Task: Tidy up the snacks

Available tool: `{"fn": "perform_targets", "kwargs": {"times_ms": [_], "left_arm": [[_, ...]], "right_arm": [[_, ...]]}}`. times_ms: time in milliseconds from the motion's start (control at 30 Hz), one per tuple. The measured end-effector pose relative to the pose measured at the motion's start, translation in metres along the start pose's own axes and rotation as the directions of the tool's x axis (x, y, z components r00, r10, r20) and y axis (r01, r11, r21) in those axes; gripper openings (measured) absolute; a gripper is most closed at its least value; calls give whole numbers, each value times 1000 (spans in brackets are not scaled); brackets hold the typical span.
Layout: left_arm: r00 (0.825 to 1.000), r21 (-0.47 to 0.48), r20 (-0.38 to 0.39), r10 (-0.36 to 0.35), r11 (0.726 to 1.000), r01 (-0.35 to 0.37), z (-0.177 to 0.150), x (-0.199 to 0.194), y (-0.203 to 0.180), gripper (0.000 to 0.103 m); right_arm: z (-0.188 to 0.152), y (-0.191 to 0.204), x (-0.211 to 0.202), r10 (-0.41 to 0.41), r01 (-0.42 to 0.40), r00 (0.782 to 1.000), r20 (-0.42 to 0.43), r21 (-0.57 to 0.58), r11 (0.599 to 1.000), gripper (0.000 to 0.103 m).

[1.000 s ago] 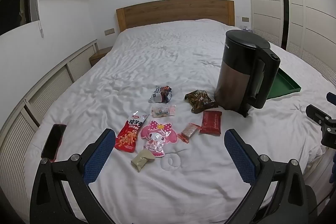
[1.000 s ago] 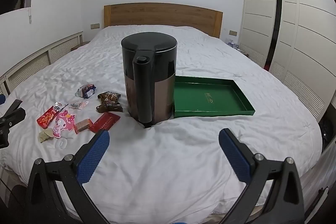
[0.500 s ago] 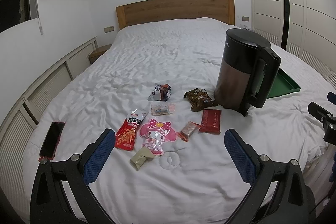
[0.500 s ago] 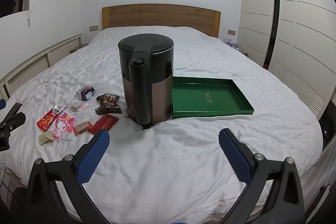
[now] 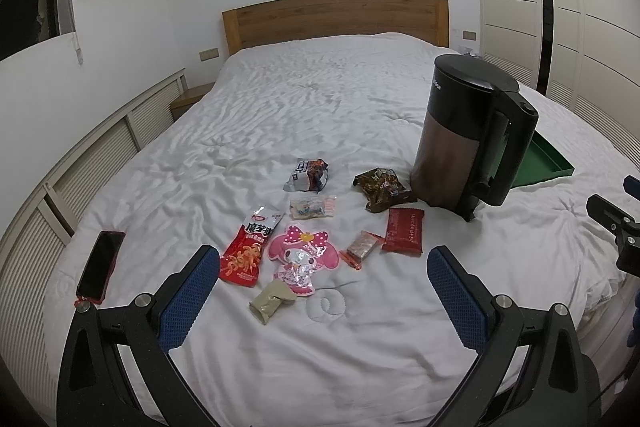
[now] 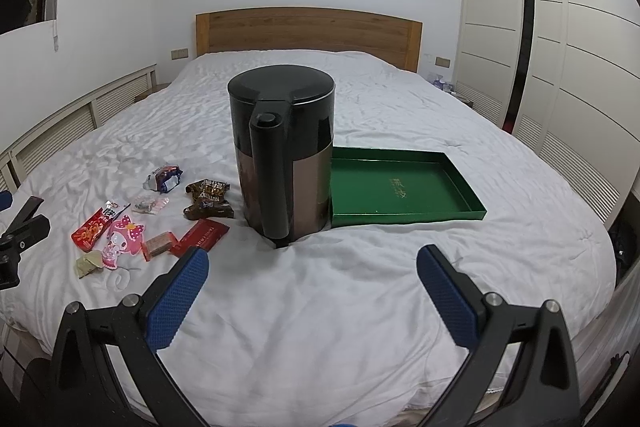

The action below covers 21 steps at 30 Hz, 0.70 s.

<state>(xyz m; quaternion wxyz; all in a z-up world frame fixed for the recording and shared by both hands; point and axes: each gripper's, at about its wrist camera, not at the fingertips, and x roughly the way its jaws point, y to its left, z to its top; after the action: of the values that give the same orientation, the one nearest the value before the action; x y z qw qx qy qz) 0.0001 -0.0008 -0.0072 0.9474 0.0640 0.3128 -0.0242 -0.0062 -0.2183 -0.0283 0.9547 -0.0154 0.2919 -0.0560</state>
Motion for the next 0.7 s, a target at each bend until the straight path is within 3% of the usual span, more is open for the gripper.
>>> {"fn": "perform_targets", "kwargs": {"times_ms": [700], "left_arm": [[1000, -5, -20, -14, 1000, 13, -4, 2, 2, 102]], "right_arm": [[-2, 6, 4, 3, -3, 1000, -2, 0, 1000, 103]]}}
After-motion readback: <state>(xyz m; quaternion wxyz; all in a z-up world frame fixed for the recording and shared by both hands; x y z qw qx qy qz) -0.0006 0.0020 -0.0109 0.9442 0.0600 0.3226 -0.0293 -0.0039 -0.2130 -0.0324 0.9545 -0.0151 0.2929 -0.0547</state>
